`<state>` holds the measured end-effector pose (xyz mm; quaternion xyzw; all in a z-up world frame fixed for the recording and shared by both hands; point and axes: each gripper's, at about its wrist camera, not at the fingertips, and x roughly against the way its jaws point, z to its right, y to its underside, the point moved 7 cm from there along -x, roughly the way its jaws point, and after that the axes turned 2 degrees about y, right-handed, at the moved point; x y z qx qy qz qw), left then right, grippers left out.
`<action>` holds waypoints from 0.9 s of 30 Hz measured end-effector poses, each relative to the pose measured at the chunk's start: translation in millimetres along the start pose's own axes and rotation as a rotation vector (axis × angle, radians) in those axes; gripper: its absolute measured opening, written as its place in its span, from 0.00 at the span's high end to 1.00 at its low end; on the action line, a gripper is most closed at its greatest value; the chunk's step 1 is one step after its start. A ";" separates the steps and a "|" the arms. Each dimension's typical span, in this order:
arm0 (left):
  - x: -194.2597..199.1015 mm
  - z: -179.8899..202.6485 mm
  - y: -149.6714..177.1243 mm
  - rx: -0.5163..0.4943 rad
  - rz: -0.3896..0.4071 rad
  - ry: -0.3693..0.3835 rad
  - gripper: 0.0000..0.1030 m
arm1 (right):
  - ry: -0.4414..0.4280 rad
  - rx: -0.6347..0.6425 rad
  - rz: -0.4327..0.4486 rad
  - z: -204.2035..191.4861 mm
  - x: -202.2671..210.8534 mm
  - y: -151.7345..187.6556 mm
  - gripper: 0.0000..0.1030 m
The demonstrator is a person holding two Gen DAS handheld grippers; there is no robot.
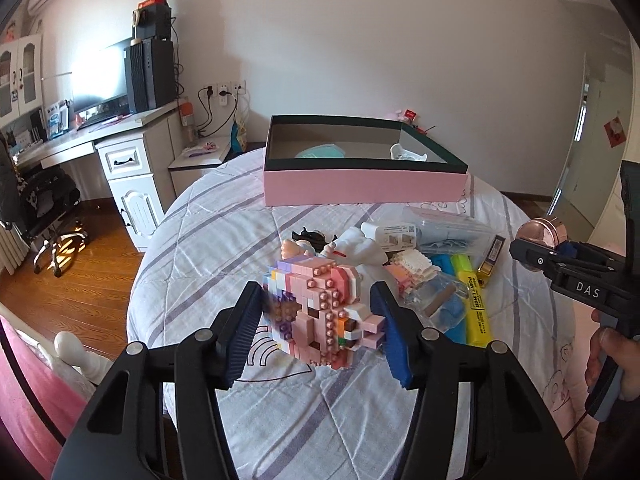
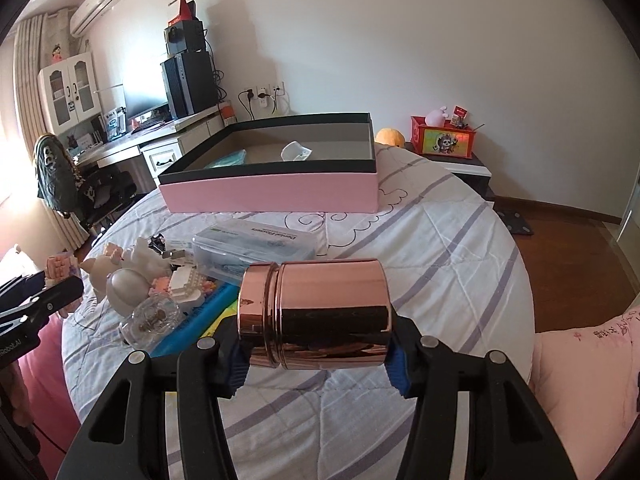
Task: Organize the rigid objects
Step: 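Grasp the pink block figure with the left tool while the right tool grasps the rose-gold cylinder, then carry both items over the pink box and release them inside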
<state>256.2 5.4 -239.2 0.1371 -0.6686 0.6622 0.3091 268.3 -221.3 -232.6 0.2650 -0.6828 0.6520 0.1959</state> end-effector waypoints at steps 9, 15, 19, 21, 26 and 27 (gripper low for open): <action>6.3 8.1 -5.7 0.011 0.025 0.045 0.45 | -0.046 0.020 0.005 -16.8 0.9 -3.6 0.46; 11.5 23.3 -24.6 -0.019 0.056 0.071 0.45 | -0.077 0.035 0.022 -26.3 3.7 -14.4 0.46; 7.2 35.0 -51.1 -0.049 0.085 0.070 0.45 | -0.084 0.049 0.043 -30.4 3.5 -31.5 0.46; 1.6 41.0 -67.4 -0.068 0.099 0.074 0.45 | -0.084 0.058 0.059 -31.8 2.5 -44.8 0.46; -26.7 52.6 -114.7 -0.097 0.104 0.108 0.45 | -0.084 0.102 0.082 -38.2 -12.0 -85.4 0.46; -34.4 53.1 -124.8 -0.097 0.102 0.119 0.45 | -0.084 0.113 0.085 -39.7 -16.9 -94.3 0.46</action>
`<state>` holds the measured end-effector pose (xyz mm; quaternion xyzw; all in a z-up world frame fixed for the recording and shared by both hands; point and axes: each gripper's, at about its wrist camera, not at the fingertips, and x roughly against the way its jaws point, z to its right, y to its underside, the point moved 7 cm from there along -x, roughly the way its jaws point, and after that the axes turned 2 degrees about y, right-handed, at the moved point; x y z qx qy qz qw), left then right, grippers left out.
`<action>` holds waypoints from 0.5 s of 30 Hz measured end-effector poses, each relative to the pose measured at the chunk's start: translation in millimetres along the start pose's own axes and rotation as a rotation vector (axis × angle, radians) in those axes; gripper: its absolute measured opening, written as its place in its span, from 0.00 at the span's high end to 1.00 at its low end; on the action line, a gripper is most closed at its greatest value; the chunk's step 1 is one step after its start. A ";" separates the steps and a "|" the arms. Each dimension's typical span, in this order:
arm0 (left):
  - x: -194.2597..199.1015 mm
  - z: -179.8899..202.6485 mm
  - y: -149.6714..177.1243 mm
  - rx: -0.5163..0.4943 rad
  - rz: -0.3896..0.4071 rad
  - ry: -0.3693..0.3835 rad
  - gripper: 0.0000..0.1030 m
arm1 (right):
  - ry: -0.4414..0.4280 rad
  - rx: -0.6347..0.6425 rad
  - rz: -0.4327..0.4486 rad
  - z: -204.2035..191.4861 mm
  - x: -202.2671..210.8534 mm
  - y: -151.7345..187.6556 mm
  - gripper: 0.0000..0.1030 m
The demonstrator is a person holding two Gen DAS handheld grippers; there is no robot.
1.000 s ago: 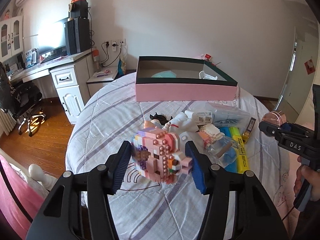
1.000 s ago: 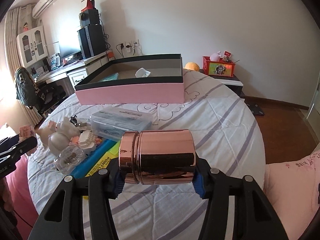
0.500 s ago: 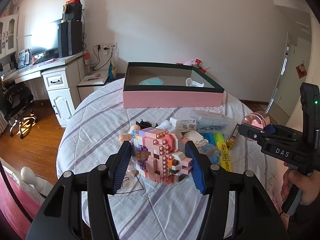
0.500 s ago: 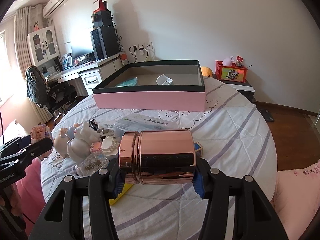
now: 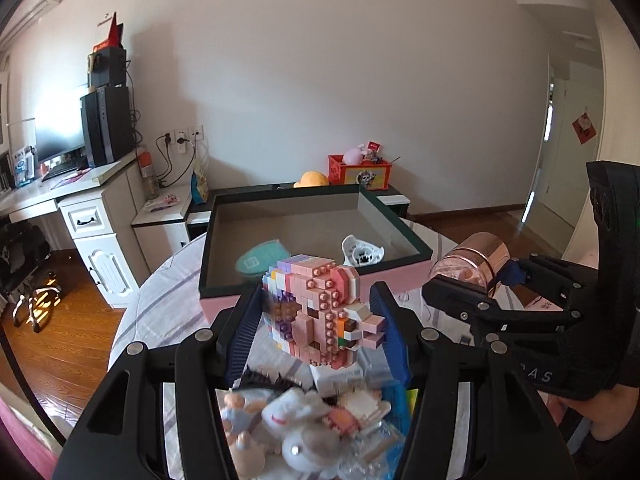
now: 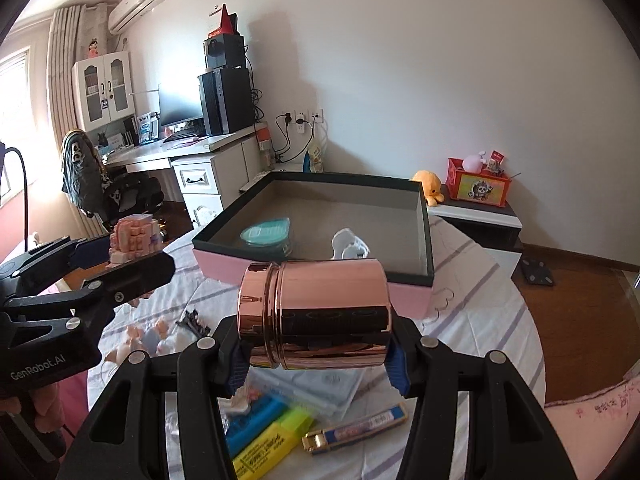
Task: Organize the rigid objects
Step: 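Carry both items over the pink box and release them inside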
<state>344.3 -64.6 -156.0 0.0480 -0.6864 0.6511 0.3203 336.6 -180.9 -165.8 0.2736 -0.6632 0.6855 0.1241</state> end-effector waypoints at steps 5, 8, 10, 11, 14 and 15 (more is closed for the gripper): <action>-55.3 -15.7 -45.7 -0.014 -0.037 0.000 0.45 | 0.013 0.035 -0.016 8.9 -44.3 -44.2 0.46; -90.6 -31.4 -67.7 -0.035 -0.067 -0.043 0.45 | 0.010 0.031 -0.054 16.4 -79.9 -65.0 0.46; -114.0 -42.2 -77.5 -0.025 -0.094 -0.049 0.45 | 0.013 0.033 -0.084 19.9 -106.0 -75.2 0.46; -125.5 -48.7 -80.9 -0.028 -0.111 -0.066 0.45 | 0.007 0.031 -0.105 20.6 -118.2 -77.3 0.46; -158.8 -65.5 -80.5 -0.022 -0.169 -0.086 0.45 | 0.009 0.034 -0.179 23.4 -155.7 -76.8 0.46; -170.3 -72.2 -78.0 -0.006 -0.192 -0.087 0.45 | 0.006 0.034 -0.196 23.8 -166.6 -75.6 0.46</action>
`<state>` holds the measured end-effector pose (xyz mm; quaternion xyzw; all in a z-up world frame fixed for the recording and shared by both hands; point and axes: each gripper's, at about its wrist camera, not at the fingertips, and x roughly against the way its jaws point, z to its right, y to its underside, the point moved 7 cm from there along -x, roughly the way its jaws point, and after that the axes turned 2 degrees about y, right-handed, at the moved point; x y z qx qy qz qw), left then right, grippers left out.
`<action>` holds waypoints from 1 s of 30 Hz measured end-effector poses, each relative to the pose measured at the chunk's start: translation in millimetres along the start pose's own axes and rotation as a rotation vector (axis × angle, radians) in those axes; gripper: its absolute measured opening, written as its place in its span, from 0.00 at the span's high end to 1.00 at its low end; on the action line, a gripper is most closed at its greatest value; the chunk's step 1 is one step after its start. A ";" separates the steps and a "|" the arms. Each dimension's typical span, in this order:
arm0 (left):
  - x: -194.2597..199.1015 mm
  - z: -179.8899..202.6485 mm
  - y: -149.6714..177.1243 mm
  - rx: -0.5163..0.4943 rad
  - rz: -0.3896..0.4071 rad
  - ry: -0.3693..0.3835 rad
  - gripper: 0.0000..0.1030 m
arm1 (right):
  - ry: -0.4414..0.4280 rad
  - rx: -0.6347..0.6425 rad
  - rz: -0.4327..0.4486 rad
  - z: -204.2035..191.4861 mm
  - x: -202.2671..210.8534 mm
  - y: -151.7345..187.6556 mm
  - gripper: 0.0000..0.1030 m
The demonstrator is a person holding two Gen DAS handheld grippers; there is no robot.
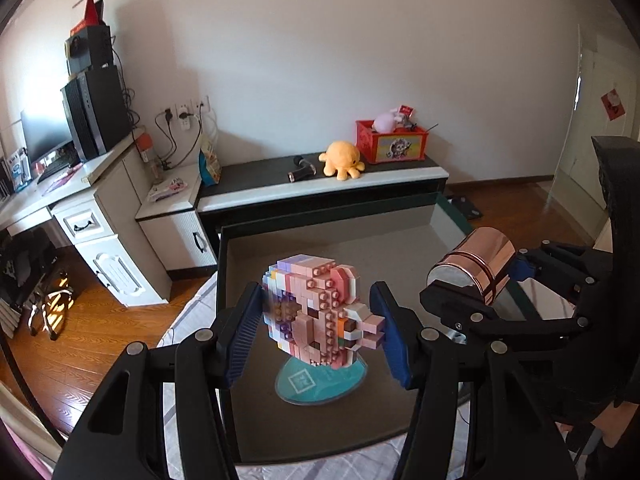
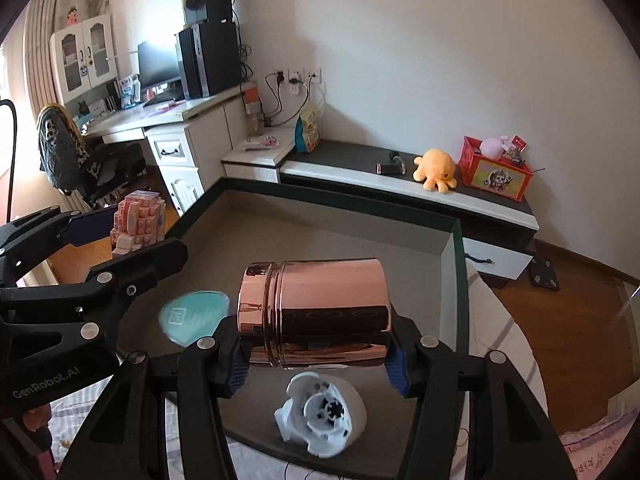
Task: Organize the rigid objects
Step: 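Carry both items over the pink box and release them inside, then withdraw both tools from the box back over the bed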
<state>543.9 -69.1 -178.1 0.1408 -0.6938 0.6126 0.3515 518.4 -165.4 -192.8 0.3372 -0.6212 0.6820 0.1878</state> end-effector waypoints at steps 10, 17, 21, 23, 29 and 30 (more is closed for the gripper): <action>-58.2 -15.2 35.4 0.001 -0.146 -0.043 0.45 | -0.008 -0.007 -0.190 4.2 -59.7 18.3 0.46; -36.5 -18.2 35.7 0.007 -0.105 -0.074 0.24 | 0.011 -0.051 -0.140 8.1 -39.6 21.6 0.38; 6.9 -22.3 32.6 0.032 -0.015 -0.095 0.04 | 0.040 -0.074 -0.041 12.2 2.0 13.9 0.20; 34.5 -18.5 34.6 0.022 0.032 -0.095 0.03 | 0.040 -0.080 -0.003 8.9 29.1 16.1 0.20; 138.9 7.3 54.3 -0.018 0.216 -0.117 0.00 | 0.057 -0.082 0.169 -15.0 129.9 38.4 0.14; 154.6 12.0 60.2 -0.025 0.237 -0.114 0.00 | 0.058 -0.084 0.197 -20.0 144.6 43.3 0.14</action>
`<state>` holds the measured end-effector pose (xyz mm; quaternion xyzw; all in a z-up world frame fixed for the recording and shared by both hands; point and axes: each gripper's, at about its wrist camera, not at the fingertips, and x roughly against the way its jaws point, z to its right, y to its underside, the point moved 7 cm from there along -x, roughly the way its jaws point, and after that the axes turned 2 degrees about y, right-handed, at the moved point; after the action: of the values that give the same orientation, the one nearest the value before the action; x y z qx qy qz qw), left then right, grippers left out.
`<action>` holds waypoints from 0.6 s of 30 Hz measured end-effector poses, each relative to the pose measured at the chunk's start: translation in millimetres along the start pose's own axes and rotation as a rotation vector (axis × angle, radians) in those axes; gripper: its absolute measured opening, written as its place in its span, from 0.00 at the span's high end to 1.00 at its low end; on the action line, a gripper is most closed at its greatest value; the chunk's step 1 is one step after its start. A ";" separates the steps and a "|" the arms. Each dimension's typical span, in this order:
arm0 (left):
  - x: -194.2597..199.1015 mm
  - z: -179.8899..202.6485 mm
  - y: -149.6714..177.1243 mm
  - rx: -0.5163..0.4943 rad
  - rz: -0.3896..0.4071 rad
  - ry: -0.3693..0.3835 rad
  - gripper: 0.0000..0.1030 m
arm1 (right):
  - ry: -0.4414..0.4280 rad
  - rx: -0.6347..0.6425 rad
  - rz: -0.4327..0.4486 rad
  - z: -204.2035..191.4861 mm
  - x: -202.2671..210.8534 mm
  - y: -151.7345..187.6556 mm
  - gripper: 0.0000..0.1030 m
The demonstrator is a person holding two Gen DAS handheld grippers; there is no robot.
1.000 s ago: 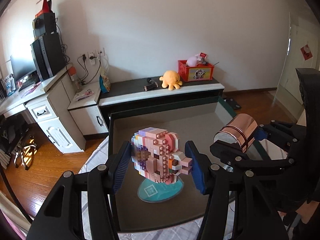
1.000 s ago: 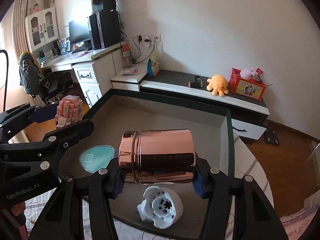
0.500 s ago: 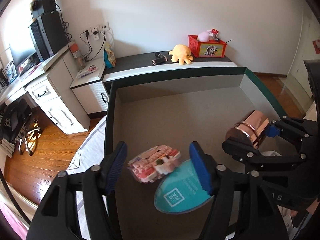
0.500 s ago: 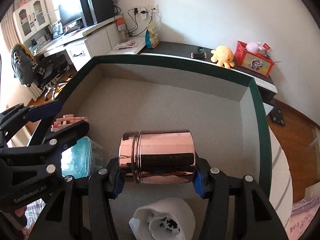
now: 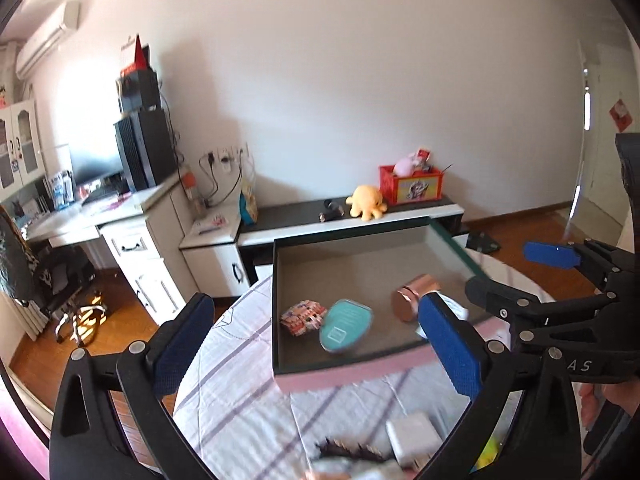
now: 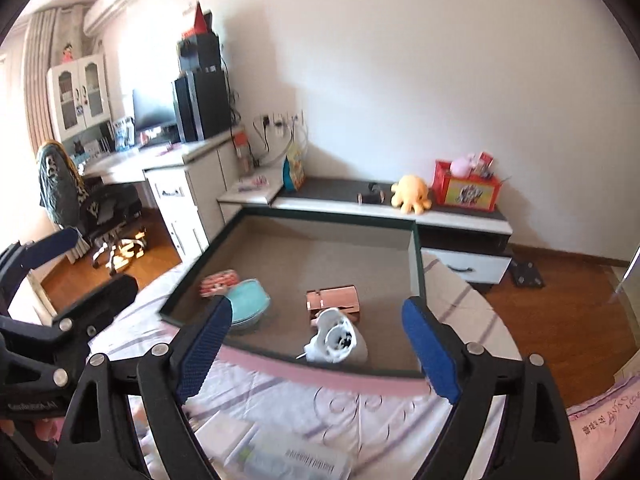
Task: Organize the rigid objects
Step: 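Withdraw both tools from the box back over the bed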
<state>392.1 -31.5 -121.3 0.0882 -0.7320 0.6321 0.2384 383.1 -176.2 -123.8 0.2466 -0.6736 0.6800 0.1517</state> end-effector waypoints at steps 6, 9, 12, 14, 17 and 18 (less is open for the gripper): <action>100.2 11.3 19.6 0.021 0.111 -0.030 0.00 | 0.065 -0.007 0.130 -12.5 94.9 19.0 0.07; 146.5 13.0 29.9 0.045 0.176 -0.038 0.00 | 0.096 -0.025 0.194 -12.3 139.1 30.9 0.00; 180.8 11.0 41.8 0.061 0.191 -0.072 0.00 | 0.099 -0.043 0.246 -15.9 177.7 42.2 0.00; 197.4 9.0 46.6 0.080 0.196 -0.084 0.00 | 0.104 -0.036 0.250 -21.2 194.6 51.0 0.00; 220.2 10.6 50.8 0.091 0.217 -0.070 0.00 | 0.088 -0.021 0.265 -33.4 212.5 61.0 0.00; 226.5 12.9 51.6 0.091 0.220 -0.070 0.00 | 0.087 -0.017 0.276 -37.2 220.3 64.3 0.00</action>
<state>169.7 4.6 -63.7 0.0401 -0.7156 0.6836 0.1377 160.3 -170.1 -57.9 0.1207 -0.6997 0.6987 0.0877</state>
